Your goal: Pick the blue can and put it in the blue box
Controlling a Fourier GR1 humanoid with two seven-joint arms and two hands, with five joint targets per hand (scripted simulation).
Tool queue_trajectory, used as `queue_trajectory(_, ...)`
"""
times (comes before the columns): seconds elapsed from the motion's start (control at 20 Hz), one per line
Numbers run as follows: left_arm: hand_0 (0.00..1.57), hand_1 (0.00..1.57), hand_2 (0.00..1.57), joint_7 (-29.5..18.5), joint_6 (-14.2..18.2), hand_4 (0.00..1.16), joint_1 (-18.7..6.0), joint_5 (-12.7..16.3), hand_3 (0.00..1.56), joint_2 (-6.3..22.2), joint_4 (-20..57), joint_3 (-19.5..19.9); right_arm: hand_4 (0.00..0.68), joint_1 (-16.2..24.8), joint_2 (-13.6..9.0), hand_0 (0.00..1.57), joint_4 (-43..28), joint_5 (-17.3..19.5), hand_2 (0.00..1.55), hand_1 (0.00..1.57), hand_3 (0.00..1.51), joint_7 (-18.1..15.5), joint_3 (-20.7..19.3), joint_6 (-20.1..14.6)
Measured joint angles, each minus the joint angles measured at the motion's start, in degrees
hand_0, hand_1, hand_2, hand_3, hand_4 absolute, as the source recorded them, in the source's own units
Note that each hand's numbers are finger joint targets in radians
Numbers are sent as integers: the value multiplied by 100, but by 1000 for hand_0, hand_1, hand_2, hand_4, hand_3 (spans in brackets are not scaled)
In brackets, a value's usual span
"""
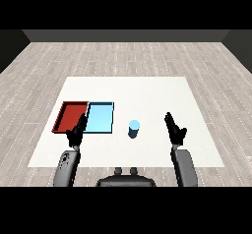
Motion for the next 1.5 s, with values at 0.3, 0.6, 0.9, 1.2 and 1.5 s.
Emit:
queue_trajectory(0.3,0,0,0,4,-118,0,-199,1,0,-9,8,134,0,49,211,0,-362,318,0,0,0,122,263,-227)
queue_trajectory(0.6,0,0,0,-1388,-420,0,-449,370,0,-121,-277,322,0,-206,404,0,-578,-238,0,0,0,-552,488,6)
queue_trajectory(0.9,0,0,0,-2014,-637,0,-219,441,0,-183,-414,320,0,-105,405,0,-686,-441,0,0,0,-837,523,207)
queue_trajectory(1.2,0,0,0,-2102,-773,0,-337,576,0,-157,-319,465,0,-135,414,0,-413,-549,0,0,0,-1099,517,272)
queue_trajectory(1.5,0,0,0,-2136,-803,0,-228,575,0,-135,-445,541,0,-102,428,0,-533,-699,0,0,0,-1016,615,263)
